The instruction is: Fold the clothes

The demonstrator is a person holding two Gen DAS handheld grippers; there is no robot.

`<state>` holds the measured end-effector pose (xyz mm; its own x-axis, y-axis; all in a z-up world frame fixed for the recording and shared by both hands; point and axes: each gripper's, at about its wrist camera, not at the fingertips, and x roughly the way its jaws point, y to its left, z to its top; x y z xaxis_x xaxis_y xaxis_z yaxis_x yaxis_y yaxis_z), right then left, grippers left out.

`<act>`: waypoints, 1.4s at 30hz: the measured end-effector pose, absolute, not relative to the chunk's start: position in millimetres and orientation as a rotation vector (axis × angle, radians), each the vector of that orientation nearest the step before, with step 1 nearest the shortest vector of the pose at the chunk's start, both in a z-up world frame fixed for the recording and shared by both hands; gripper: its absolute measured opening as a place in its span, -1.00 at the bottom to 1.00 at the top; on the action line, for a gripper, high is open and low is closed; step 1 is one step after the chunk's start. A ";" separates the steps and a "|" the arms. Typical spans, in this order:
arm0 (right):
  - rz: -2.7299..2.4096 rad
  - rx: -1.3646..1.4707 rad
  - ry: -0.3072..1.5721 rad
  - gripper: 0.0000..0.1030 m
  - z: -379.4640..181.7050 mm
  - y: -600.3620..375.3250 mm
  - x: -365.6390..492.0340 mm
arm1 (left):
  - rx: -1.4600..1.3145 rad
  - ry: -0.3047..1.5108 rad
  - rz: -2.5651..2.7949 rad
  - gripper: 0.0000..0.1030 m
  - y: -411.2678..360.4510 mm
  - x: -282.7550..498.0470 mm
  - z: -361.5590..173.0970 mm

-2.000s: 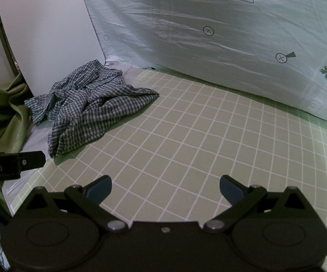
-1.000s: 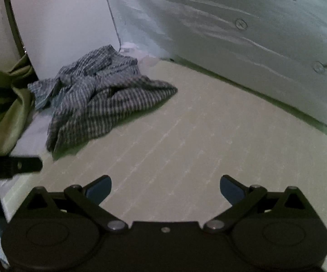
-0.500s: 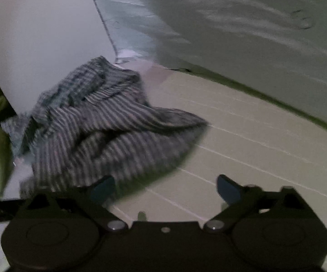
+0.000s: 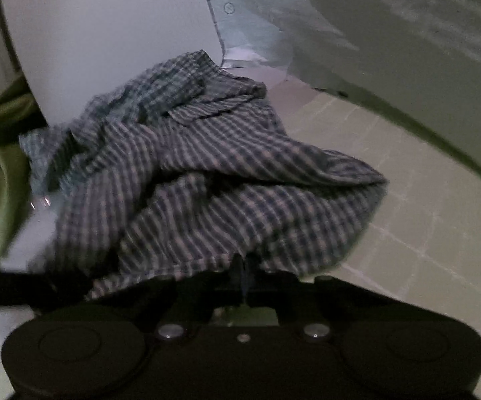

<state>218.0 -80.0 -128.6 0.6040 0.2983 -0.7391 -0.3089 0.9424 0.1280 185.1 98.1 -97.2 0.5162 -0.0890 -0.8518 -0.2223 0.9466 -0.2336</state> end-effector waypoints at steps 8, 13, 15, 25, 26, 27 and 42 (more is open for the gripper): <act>0.247 0.052 0.865 -0.99 -128.1 -137.4 176.3 | -0.284 1.034 0.014 -0.47 74.6 134.2 -85.9; 0.182 0.139 0.873 -0.63 -124.3 -174.9 152.0 | -0.316 1.026 0.063 0.05 77.9 108.2 -85.2; 0.156 0.173 0.875 -0.10 -122.7 -189.9 142.3 | -0.319 1.017 0.076 0.12 79.3 104.9 -83.4; 0.247 0.241 0.887 0.42 -119.0 -152.7 180.9 | -0.321 0.994 0.097 0.27 94.8 135.5 -87.9; 0.257 0.268 0.894 0.42 -120.5 -146.7 187.8 | -0.323 0.995 0.100 0.23 97.2 140.2 -89.7; 0.268 0.296 0.901 0.43 -121.9 -140.7 194.6 | -0.325 0.995 0.102 0.20 99.7 144.8 -91.4; 0.335 0.192 0.942 -0.96 -140.3 -116.1 195.9 | -0.338 1.047 0.039 -0.70 90.7 123.9 -98.4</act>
